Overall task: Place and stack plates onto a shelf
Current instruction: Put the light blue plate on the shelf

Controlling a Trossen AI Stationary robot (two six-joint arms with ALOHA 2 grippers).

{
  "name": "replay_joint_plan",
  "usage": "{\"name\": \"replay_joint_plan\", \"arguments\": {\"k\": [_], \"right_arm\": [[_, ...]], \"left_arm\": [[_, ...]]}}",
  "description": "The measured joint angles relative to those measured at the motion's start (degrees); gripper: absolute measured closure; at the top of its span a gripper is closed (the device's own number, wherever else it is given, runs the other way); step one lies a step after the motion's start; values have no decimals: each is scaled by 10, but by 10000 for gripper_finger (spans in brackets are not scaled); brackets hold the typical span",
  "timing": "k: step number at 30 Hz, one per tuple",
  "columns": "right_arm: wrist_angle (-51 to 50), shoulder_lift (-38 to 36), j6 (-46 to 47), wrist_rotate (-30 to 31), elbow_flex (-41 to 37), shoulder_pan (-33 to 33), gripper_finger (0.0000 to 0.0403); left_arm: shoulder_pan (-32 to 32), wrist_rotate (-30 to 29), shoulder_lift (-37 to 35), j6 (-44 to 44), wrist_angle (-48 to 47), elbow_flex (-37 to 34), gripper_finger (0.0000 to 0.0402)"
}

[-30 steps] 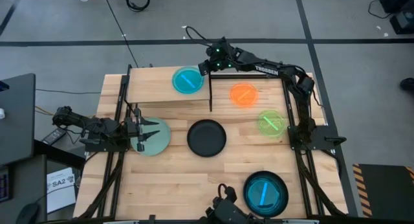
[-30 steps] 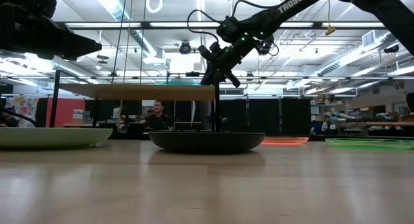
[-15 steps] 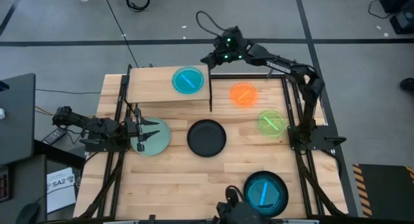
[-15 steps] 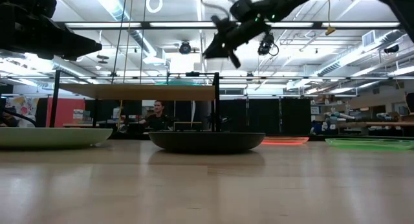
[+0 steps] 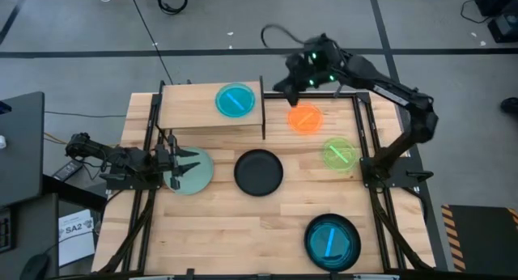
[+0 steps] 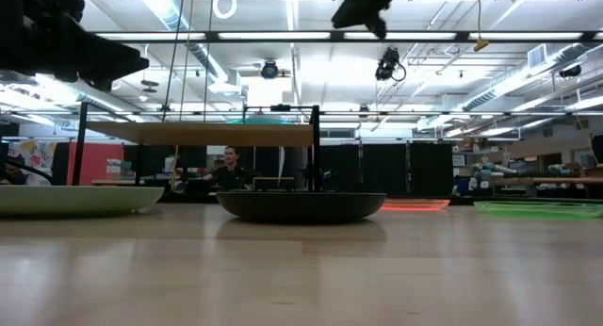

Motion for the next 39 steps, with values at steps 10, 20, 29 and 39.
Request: {"name": "replay_joint_plan", "arguments": {"k": [10, 20, 29, 39], "right_arm": [[1, -83, 4, 66, -130, 165, 341], [178, -172, 67, 123, -360, 255, 341], [288, -193, 111, 125, -504, 288, 341], [341, -193, 111, 125, -552, 299, 341]], "left_arm": [[0, 41, 55, 2, 96, 0, 246], [-22, 51, 228, -17, 91, 85, 246], [-76, 52, 398, -153, -134, 231, 246], [-131, 137, 531, -360, -300, 300, 246]]}}
